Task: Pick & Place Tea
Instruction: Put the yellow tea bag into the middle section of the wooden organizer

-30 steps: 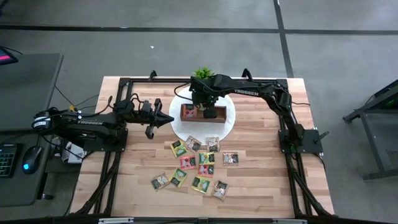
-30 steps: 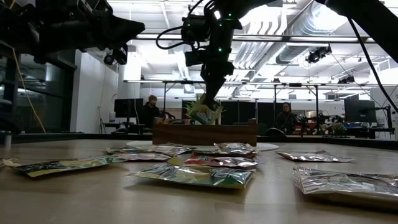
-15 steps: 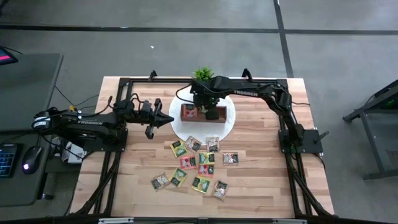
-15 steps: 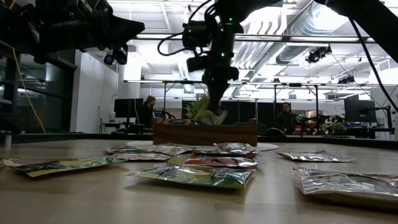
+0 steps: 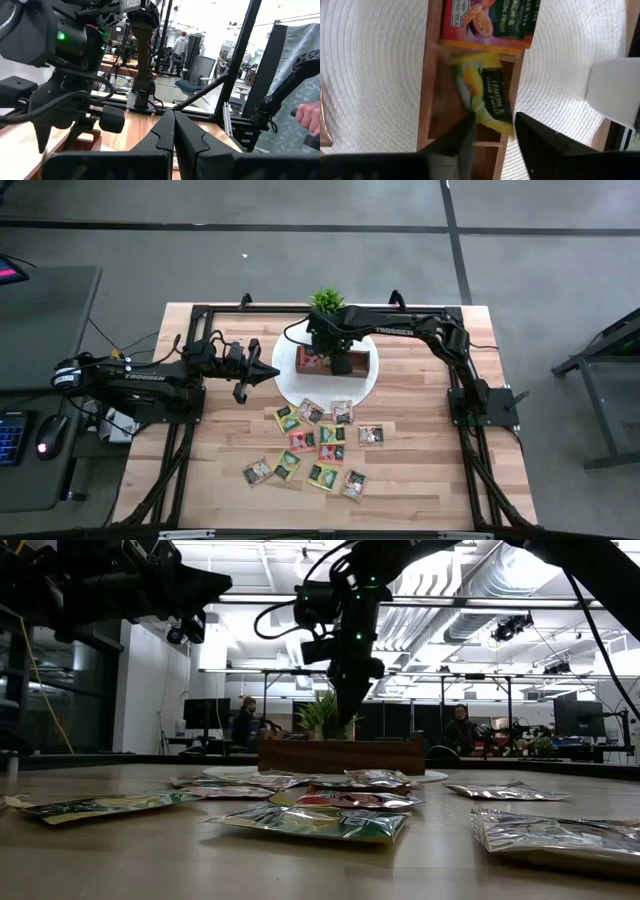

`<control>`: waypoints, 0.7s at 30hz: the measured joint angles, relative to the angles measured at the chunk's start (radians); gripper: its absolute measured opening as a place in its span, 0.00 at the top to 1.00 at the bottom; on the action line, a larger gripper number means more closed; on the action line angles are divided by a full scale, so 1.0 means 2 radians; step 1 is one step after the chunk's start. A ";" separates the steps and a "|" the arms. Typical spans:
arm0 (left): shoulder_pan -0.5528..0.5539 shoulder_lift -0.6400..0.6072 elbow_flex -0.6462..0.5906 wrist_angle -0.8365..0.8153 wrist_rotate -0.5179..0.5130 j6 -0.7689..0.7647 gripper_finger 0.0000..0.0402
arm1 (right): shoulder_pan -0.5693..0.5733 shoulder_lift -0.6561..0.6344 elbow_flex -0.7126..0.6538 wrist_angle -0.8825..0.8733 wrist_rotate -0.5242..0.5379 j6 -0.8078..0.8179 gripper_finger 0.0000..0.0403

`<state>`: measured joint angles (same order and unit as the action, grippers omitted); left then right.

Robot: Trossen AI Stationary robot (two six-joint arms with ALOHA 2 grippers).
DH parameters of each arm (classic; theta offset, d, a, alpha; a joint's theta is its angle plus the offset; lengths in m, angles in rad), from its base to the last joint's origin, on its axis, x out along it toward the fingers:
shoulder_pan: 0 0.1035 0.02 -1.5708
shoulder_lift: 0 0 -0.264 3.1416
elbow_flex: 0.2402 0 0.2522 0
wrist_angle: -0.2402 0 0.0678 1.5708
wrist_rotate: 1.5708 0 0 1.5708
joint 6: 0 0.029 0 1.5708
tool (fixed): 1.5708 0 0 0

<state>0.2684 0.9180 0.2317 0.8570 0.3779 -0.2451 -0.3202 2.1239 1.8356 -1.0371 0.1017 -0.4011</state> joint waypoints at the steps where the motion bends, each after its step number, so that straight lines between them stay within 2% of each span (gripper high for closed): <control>1: 0.000 0.000 0.000 0.000 0.000 0.000 1.00 | 0.000 0.000 0.001 -0.001 0.000 0.000 0.62; 4: 0.000 0.000 0.000 -0.001 0.000 0.000 1.00 | 0.000 0.000 0.007 -0.008 0.000 0.007 0.56; 9: 0.000 0.000 0.001 -0.014 0.006 0.001 1.00 | 0.000 -0.002 0.035 -0.022 -0.002 0.046 0.56; 12: 0.000 0.000 0.001 -0.050 0.010 0.004 1.00 | 0.001 -0.002 0.066 -0.037 -0.017 0.087 0.57; 17: 0.000 0.000 0.001 -0.124 0.010 0.016 1.00 | 0.015 -0.003 0.102 -0.043 -0.074 0.183 0.59; 21: 0.000 0.000 0.001 -0.199 0.013 0.017 1.00 | 0.052 -0.003 0.106 -0.026 -0.072 0.236 0.63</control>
<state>0.2684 0.9180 0.2333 0.4598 0.4035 -0.2112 -0.2163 2.1181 2.0468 -1.0890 -0.0418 0.0706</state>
